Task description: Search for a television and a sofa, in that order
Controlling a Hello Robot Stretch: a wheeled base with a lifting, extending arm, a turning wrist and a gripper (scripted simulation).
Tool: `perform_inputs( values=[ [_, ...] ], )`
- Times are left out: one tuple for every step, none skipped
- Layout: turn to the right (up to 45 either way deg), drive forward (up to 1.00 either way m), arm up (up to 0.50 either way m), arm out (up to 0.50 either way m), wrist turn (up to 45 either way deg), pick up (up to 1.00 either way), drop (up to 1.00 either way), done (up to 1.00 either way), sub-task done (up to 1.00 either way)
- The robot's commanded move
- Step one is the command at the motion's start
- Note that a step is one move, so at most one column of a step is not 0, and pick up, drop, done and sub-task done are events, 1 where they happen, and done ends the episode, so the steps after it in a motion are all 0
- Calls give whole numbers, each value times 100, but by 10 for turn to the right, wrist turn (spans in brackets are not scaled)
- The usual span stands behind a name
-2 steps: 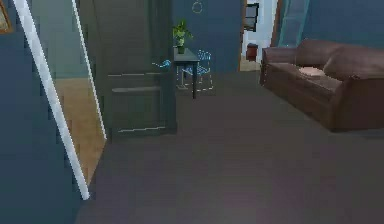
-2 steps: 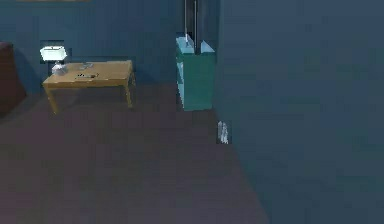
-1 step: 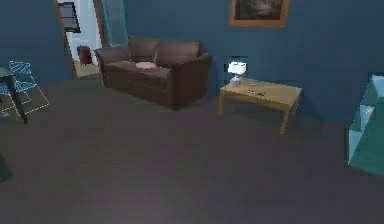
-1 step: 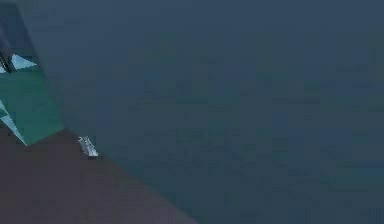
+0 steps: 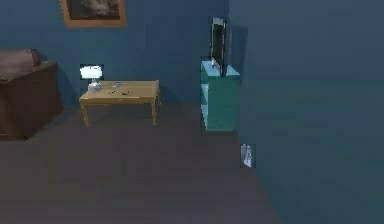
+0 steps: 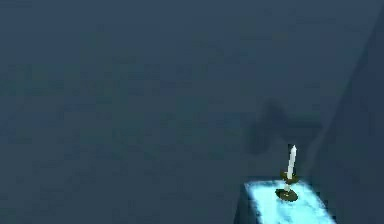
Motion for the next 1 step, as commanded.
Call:
perform_inputs(
  values=[
    [0,100,0,0,0,0,0,0,0]
  ],
)
